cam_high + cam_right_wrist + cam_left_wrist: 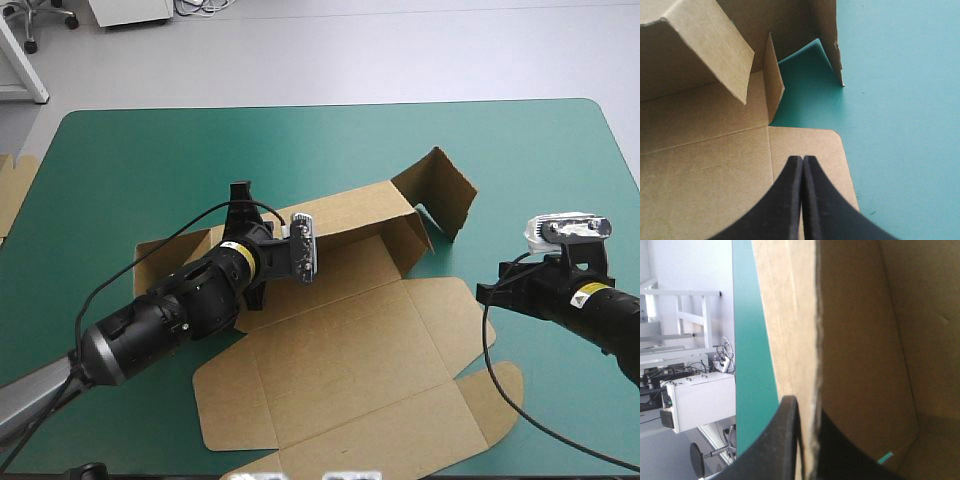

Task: Fold the box

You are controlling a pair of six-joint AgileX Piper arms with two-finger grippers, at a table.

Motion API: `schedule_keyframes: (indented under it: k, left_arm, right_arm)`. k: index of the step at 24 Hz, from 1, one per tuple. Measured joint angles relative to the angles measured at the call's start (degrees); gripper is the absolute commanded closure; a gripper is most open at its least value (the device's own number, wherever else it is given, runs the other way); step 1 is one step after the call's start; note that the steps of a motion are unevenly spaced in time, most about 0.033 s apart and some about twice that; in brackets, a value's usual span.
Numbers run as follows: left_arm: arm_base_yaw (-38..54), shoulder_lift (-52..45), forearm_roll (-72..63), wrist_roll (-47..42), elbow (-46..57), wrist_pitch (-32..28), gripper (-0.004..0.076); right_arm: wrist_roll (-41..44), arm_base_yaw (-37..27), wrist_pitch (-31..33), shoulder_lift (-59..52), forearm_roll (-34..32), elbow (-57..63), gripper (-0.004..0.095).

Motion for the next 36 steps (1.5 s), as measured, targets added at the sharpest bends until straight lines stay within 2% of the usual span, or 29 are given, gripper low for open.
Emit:
schedule_keyframes:
  k: [4,14,17,21,25,27,32,36]
  left_arm:
    - [-0.06,-3.11,2.51,-3.38,3.79,-2.87,0.0734]
    - [-0.06,-4.65,1.98,-6.30,4.64,-3.50,0.0734]
    - [-0.06,-4.85,1.55,-6.35,4.64,-3.36,0.0734]
    - [-0.06,-4.03,2.99,-7.96,4.75,-4.35,0.0734]
    - [-0.01,-0.60,12.21,-15.33,4.75,-3.97,0.0734]
    - [-0.01,0.65,18.40,-23.03,4.99,-3.67,0.0734]
    - [-0.38,0.87,21.55,-26.47,6.21,-3.43,0.0734]
    - [-4.79,0.87,29.22,-30.12,9.78,0.15,0.0734]
  right_arm:
    - [0.05,0.00,0.05,0.00,0.49,-0.05,0.0927]
    - [0.00,0.00,0.77,0.47,2.40,-2.40,0.0927]
    - [-0.15,0.00,1.06,2.65,3.00,-3.28,0.0927]
    - [-3.57,0.00,2.03,9.34,7.46,-8.32,0.0927]
    - [-5.85,0.00,2.37,12.59,10.85,-9.74,0.0927]
    - [-6.24,0.00,2.37,12.59,11.33,-9.84,0.0927]
    - [-7.24,0.00,2.37,12.59,13.65,-9.84,0.0927]
    - [-7.59,0.00,2.37,12.59,14.31,-9.84,0.0927]
